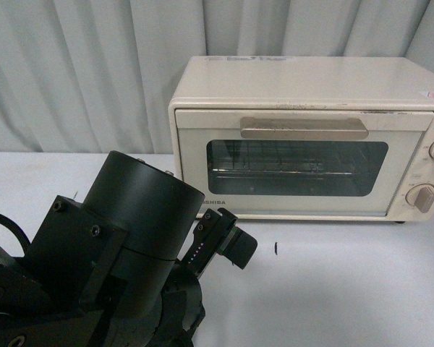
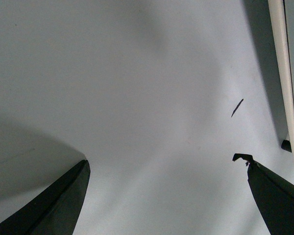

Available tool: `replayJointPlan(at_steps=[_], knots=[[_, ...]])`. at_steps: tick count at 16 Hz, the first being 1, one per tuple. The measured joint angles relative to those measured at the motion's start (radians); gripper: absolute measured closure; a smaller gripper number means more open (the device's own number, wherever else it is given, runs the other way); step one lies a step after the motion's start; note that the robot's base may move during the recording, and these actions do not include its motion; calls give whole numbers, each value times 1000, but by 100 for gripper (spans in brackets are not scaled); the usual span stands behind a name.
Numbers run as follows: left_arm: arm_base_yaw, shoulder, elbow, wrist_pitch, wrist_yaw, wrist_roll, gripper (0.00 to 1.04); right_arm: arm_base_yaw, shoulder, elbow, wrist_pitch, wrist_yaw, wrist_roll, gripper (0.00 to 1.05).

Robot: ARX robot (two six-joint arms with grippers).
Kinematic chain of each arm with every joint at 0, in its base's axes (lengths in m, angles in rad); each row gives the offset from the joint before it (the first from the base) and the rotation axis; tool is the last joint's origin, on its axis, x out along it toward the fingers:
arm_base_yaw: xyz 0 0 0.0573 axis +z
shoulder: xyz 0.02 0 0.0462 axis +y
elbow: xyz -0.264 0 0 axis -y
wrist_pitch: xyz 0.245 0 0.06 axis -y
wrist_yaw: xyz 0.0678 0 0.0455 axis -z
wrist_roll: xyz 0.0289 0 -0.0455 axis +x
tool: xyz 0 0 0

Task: Open oven

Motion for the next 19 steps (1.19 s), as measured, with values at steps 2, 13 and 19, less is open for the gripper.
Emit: replayJointPlan(at_steps=[2,13,19], knots=[[0,0,0,0,0,0,7,64,191,140,111,-7,-202,6],[0,0,0,0,1,0,7,57,539,353,176,-283,-1074,103],[0,0,0,0,2,0,7,68,587,278,88,-449,-1273,103]])
